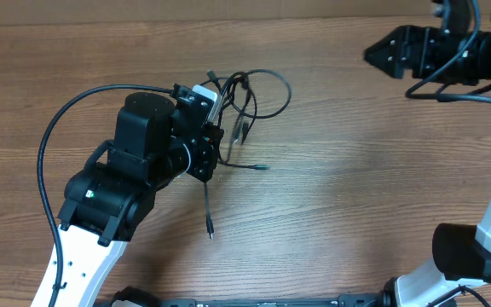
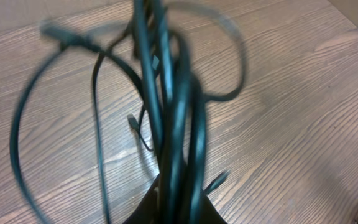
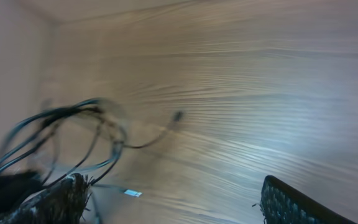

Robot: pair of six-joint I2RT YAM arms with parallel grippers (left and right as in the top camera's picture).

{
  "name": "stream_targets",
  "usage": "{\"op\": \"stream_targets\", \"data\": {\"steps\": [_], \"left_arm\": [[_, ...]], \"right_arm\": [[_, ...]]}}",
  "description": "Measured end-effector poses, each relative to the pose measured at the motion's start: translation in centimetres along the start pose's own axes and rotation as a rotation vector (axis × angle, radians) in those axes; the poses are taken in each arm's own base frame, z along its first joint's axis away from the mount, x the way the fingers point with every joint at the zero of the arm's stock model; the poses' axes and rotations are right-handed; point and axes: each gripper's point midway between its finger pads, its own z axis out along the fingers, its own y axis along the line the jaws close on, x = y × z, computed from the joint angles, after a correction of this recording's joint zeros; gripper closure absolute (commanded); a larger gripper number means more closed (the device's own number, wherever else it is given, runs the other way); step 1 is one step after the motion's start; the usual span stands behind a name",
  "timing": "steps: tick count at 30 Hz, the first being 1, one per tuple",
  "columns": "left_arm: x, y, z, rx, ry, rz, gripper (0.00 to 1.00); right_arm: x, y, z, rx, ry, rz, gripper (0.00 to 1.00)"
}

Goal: Untangle cables

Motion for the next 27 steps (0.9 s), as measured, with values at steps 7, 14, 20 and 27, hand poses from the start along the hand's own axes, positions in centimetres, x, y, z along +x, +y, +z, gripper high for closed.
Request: {"op": "stream_targets", "data": {"steps": [7,14,20,27], "left_arm": [[-0.3,-1.2,0.0,0.067,-0.012,0.004,0.89],[-0.5,-2.5,-0.2,0.145,-0.019,0.008,0.90],[-0.8,-2.7,-0.2,0.157,-0.029,0.007,0.90],[-2.7,-1.5,-0.3,0.089,-0.103,-0.082,0.90]], "right_arm": [[1.7,6.1,2.1,-0.151,0.074,-0.141,0.12],[4.0,10.1,4.1,-0.177,0.152,-0.272,0.14],[5.7,9.1,6.0,-0.159,0.237,-0.252,0.11],[8.7,7.9,8.6,-0.217,0.367,-0.272,0.18]]}}
